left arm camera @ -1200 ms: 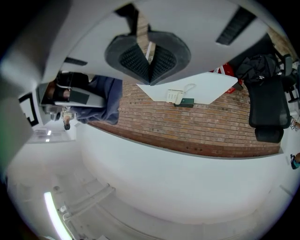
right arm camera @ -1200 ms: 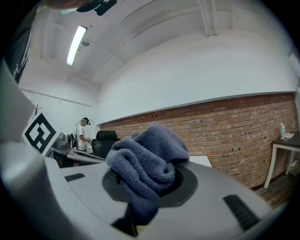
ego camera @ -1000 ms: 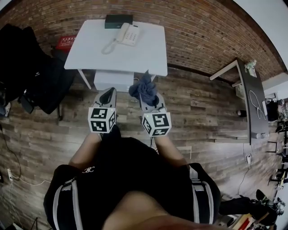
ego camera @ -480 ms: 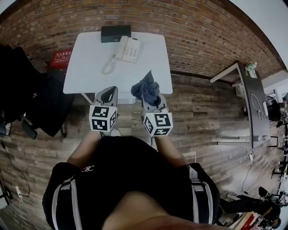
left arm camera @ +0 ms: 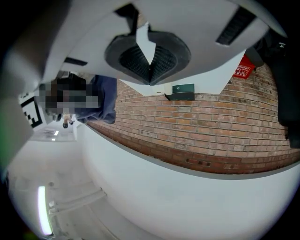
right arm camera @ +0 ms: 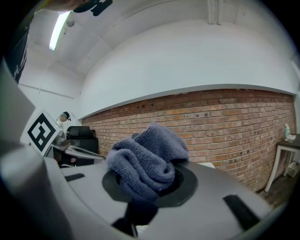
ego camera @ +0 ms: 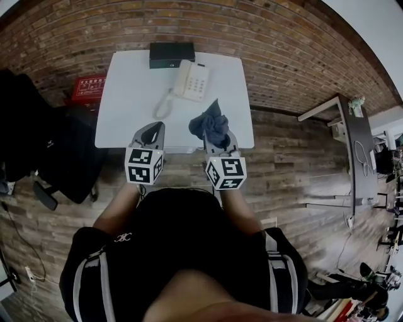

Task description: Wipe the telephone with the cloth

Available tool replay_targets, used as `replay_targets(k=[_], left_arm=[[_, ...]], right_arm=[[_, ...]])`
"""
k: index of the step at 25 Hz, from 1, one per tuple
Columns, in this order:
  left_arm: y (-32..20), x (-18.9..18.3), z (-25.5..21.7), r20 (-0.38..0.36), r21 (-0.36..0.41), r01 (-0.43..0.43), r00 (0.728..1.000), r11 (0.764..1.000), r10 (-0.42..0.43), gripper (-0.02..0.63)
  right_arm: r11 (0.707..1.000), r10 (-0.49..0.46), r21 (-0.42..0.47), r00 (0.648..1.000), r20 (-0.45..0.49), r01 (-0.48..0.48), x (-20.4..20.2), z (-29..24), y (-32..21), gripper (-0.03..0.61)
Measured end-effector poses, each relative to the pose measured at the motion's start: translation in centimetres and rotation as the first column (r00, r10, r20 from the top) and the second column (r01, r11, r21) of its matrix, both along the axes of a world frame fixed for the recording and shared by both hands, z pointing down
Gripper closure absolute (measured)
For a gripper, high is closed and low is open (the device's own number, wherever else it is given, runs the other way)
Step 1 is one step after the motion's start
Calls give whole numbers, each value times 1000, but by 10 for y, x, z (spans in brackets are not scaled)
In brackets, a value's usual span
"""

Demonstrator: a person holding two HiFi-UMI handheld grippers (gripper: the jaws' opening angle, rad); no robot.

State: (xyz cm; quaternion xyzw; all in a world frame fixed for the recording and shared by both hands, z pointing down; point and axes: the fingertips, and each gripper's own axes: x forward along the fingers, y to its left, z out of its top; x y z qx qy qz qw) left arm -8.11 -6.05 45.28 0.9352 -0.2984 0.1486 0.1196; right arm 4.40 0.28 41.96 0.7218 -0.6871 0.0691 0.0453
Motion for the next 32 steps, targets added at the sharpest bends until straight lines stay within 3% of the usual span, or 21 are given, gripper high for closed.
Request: replay_targets(k=[13,32], left_arm=[[-48,13,23,41,-44,-5,999,999,7,620],[-125,128,22,86,-42,51,995,998,-47,620]], right_arm=[[999,12,-33,1000,29,-11,25,19,-56,518],[996,-80,-41,995,55,82,143,28,-159,518]])
